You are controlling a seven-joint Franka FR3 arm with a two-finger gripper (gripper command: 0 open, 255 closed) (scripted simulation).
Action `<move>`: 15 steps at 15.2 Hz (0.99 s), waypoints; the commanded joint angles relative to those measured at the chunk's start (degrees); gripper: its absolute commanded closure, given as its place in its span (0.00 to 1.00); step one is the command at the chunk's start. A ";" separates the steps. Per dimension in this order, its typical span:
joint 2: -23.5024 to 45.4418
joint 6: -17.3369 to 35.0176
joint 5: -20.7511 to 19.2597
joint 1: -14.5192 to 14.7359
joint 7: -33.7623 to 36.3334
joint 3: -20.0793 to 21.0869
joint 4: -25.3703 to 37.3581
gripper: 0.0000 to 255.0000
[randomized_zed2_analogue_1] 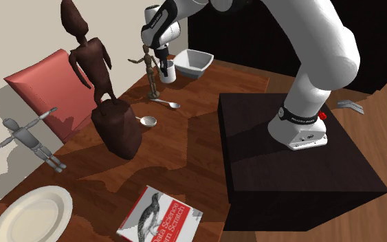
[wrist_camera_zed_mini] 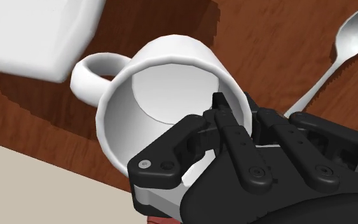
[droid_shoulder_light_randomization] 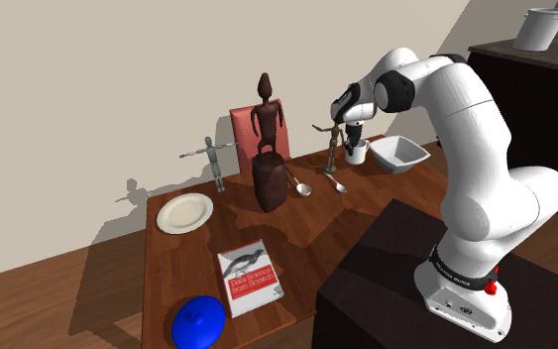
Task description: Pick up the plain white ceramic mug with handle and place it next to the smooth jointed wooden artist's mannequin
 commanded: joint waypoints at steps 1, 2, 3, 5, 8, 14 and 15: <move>1.15 0.82 0.20 -0.15 -0.02 0.22 0.39 1.00; 1.75 1.19 0.29 -0.23 -0.04 0.33 0.62 1.00; 2.36 1.56 0.38 -0.32 -0.06 0.44 0.87 1.00; 3.87 2.41 0.59 -0.54 -0.09 0.70 1.54 1.00; 3.87 2.41 0.59 -0.54 -0.09 0.70 1.54 1.00; 3.89 2.39 0.59 -0.54 -0.08 0.70 1.57 0.00; 3.89 2.38 0.58 -0.54 -0.08 0.70 1.59 0.00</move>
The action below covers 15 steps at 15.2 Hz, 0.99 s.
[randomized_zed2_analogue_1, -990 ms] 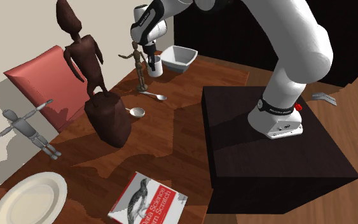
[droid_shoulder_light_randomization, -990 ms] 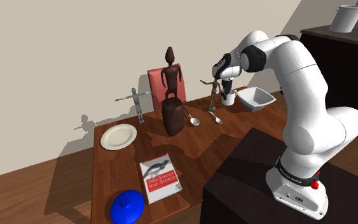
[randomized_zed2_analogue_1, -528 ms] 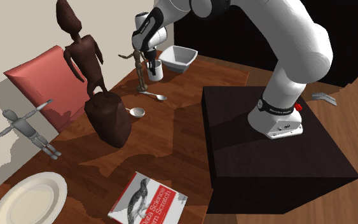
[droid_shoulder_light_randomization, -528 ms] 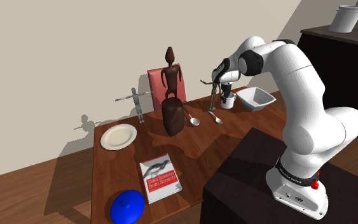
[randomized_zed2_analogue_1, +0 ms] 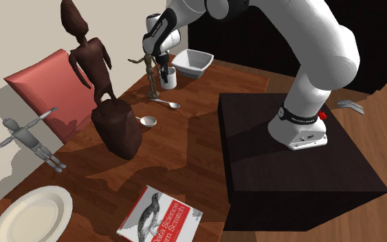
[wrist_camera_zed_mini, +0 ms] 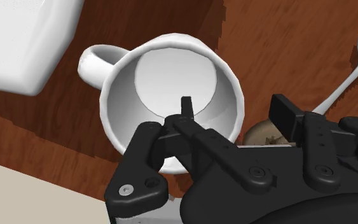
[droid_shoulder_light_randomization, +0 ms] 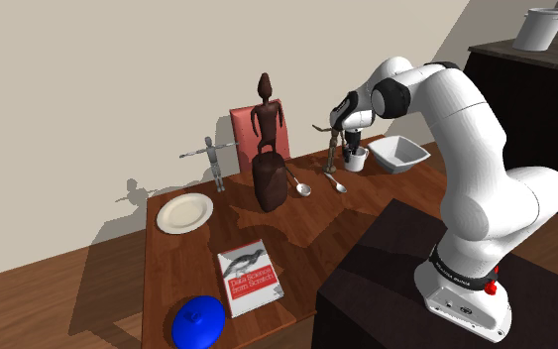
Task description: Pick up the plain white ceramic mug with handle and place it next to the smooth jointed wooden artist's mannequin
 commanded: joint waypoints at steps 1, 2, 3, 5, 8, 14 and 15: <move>0.00 -0.01 0.00 0.00 0.00 0.00 0.02 0.00; 0.00 0.00 0.00 0.00 0.00 0.00 0.01 0.00; 0.00 0.00 0.00 0.00 0.00 0.00 0.01 0.00; -1.48 -0.92 -0.22 0.25 0.09 -0.26 -0.56 0.00; -5.31 -3.81 -0.88 0.92 0.42 -0.99 -1.51 0.00; -5.31 -3.81 -0.88 0.92 0.42 -0.99 -1.51 0.00; -5.31 -3.81 -0.88 0.92 0.42 -0.99 -1.51 0.00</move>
